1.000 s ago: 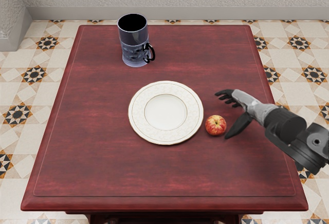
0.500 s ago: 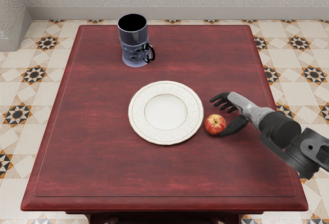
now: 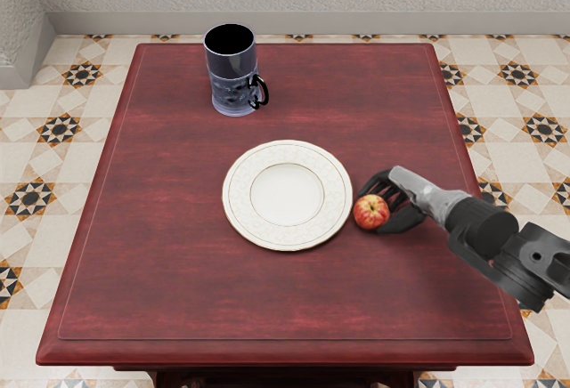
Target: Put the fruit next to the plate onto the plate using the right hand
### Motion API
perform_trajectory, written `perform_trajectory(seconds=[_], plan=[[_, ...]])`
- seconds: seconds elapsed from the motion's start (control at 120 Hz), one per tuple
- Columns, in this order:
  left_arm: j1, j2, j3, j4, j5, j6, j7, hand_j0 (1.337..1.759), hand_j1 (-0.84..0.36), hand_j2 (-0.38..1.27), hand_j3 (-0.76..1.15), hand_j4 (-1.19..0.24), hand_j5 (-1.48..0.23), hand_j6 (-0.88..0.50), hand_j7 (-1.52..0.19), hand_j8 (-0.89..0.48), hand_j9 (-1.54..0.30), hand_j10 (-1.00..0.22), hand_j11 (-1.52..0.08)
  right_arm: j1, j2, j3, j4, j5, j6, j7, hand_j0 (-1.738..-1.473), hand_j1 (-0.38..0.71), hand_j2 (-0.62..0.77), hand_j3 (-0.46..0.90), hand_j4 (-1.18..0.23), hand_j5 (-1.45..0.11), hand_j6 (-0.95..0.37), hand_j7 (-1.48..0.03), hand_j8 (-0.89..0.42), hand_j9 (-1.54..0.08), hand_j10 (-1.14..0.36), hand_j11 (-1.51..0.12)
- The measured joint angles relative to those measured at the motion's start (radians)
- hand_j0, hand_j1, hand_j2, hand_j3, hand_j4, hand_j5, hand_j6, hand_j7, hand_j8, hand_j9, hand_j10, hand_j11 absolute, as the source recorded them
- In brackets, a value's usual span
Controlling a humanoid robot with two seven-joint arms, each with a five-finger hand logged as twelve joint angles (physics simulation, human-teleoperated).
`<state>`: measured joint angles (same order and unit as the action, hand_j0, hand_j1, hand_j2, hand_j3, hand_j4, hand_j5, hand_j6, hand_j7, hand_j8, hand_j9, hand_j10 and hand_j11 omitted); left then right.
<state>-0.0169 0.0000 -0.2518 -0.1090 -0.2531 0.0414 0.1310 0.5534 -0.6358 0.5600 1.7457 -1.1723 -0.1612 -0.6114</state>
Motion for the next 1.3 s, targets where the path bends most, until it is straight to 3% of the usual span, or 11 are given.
perform_trajectory(seconds=[0.1, 0.442, 0.942, 1.3], plan=[[0.0, 0.0, 0.0, 0.0, 0.0, 0.0, 0.0, 1.658, 0.35, 0.0, 0.0, 0.0, 0.0, 0.0, 0.0, 0.0, 0.0, 0.0, 0.0, -0.001, -0.001, 0.0, 0.0, 0.0, 0.002, 0.0, -1.651, 0.25, -0.01, 0.0, -0.5, -0.78, -0.4, -0.77, -0.41, -0.78, -0.58, -0.78], [0.0, 0.0, 0.0, 0.0, 0.0, 0.0, 0.0, 1.658, 0.35, 0.0, 0.0, 0.0, 0.0, 0.0, 0.0, 0.0, 0.0, 0.0, 0.0, -0.003, -0.004, 0.003, 0.0, 0.003, 0.003, 0.0, -1.652, 0.27, 0.25, 0.0, -0.56, -0.91, -0.41, -0.9, -0.44, -0.9, -0.68, -0.9], [0.002, 0.0, -0.001, 0.0, 0.0, 0.0, 0.0, 1.658, 0.35, 0.0, 0.0, 0.0, 0.0, 0.0, 0.0, 0.0, 0.0, 0.0, 0.0, -0.011, -0.024, 0.108, 0.0, 0.015, 0.084, 0.0, -1.654, 0.3, 0.3, 0.0, -0.51, -0.99, -0.37, -0.96, -0.4, -0.96, -0.74, -0.96], [0.015, 0.0, 0.001, 0.0, 0.0, 0.0, 0.0, 1.658, 0.35, 0.0, 0.0, 0.0, 0.0, 0.0, 0.0, 0.0, 0.0, 0.0, 0.0, 0.126, -0.037, 0.135, 0.0, 0.126, 0.154, 0.0, -1.655, 0.32, 0.33, 0.0, -0.49, -1.0, -0.35, -0.97, -0.38, -0.97, -0.74, -0.97]])
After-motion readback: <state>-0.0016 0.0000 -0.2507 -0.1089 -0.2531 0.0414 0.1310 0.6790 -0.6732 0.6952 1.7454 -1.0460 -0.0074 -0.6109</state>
